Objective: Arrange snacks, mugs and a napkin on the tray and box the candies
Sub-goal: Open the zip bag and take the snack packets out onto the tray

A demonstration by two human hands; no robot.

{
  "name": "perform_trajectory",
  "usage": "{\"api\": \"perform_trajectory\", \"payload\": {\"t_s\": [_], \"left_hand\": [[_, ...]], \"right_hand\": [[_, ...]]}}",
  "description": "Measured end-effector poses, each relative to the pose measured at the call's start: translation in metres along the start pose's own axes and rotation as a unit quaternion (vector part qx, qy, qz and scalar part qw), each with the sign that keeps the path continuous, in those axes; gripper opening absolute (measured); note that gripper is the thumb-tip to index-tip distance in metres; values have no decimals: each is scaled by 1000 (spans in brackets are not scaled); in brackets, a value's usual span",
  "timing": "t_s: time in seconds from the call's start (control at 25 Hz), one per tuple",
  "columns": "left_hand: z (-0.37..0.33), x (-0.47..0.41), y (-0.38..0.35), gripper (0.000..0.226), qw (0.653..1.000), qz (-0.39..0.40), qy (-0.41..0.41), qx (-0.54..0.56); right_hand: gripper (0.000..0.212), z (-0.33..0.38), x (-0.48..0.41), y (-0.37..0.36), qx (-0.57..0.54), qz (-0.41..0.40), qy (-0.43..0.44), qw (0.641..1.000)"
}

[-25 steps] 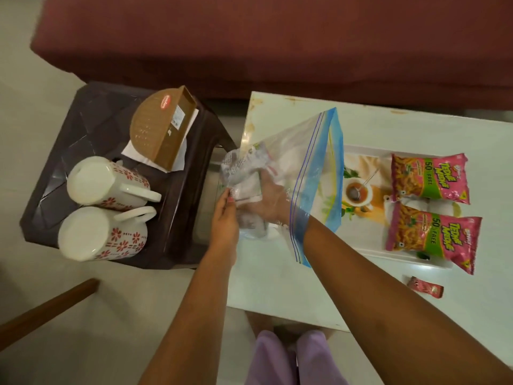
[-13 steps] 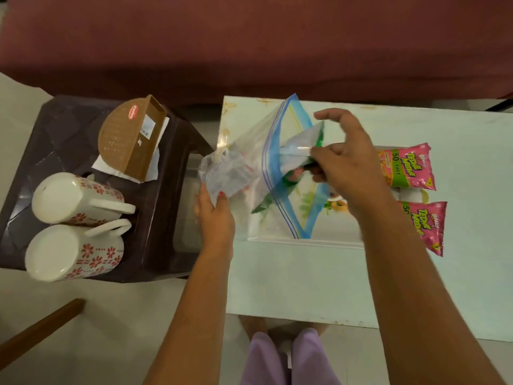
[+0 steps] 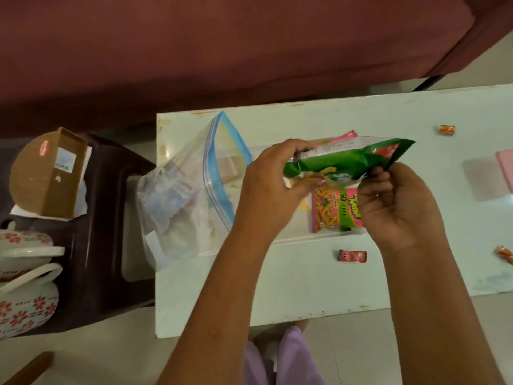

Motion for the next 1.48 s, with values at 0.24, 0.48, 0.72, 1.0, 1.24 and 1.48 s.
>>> {"api": "perform_trajectory", "payload": {"t_s": [0.24,0.48,0.72,1.0,1.24,1.48], "left_hand": [[37,-40,-37,21,994,32,101,-3],[80,2,-55,28,979,-102,140,-107],[81,-4,-54,67,975,-113,124,-143],[77,10,-48,56,970,-180,87,-135],[99,19,-67,70,960,-190,196,55],[131,-27,-79,61,939,-127,307,91]], "right_hand": [[13,-5,-54,44,622,-41,249,741],[67,-41,-100,40,732,132,233,626],[92,-83,-115,5,719,383,81,575],[7,-71,-115,10,544,271,12,794],[7,-45,-118,29,243,-13,72,967],[11,-90,-136,13,265,-114,52,956]]}}
Point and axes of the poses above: each hand's wrist, its own x-axis away from the middle knuckle, its own y-axis out of the back of the hand, z = x × y, the point moved 3 cm from there along -x, towards the middle knuckle, and after that the axes turned 7 degrees about x, right-handed, at the moved point
